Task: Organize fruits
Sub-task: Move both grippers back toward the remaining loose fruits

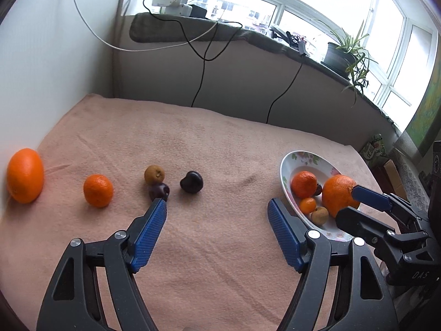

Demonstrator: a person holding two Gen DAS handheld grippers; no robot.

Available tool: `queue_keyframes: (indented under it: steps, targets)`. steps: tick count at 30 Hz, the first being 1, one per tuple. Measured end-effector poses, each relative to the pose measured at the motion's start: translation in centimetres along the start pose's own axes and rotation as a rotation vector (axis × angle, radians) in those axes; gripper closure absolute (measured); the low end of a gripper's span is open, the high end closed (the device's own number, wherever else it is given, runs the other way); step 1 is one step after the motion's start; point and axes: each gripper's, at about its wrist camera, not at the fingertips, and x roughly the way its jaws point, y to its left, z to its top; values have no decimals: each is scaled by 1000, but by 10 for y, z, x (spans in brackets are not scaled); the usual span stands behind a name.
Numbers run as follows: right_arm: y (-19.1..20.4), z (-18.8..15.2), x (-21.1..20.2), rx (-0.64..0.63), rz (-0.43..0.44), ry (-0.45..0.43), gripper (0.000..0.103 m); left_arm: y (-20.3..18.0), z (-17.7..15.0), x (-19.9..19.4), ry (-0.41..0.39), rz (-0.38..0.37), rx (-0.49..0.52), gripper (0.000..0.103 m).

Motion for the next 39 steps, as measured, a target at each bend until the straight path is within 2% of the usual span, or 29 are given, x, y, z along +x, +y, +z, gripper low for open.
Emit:
queue_keyframes:
  steps: [7, 10, 17, 20, 24, 28, 32, 35, 39]
  targets:
    - [21, 15, 20, -12, 79, -11, 15, 32, -2, -6, -16, 43, -53, 27]
    - [30, 21, 32, -29, 82, -2, 15, 47, -3, -8, -24, 67, -73, 28]
    - [42, 30, 65, -26, 119, 68, 15, 78, -4, -6, -32, 116, -115, 40]
    - [46, 31, 78, -19, 136, 99, 27, 86, -4, -3, -27, 124, -126, 47]
    - [50, 31, 94, -4, 142, 123, 30, 94, -3, 3, -17, 124, -141, 53]
    - [52, 29, 109, 1, 145, 154, 45, 98, -3, 9, -7, 122, -144, 55]
    - [54, 28, 120, -2, 132, 175, 46, 103, -3, 12, -2, 125, -151, 57]
    - [54, 27, 129, 5, 136, 193, 56, 107, -4, 12, 2, 127, -154, 60]
    - [55, 28, 139, 11, 139, 201, 56, 110, -4, 13, 7, 125, -156, 60]
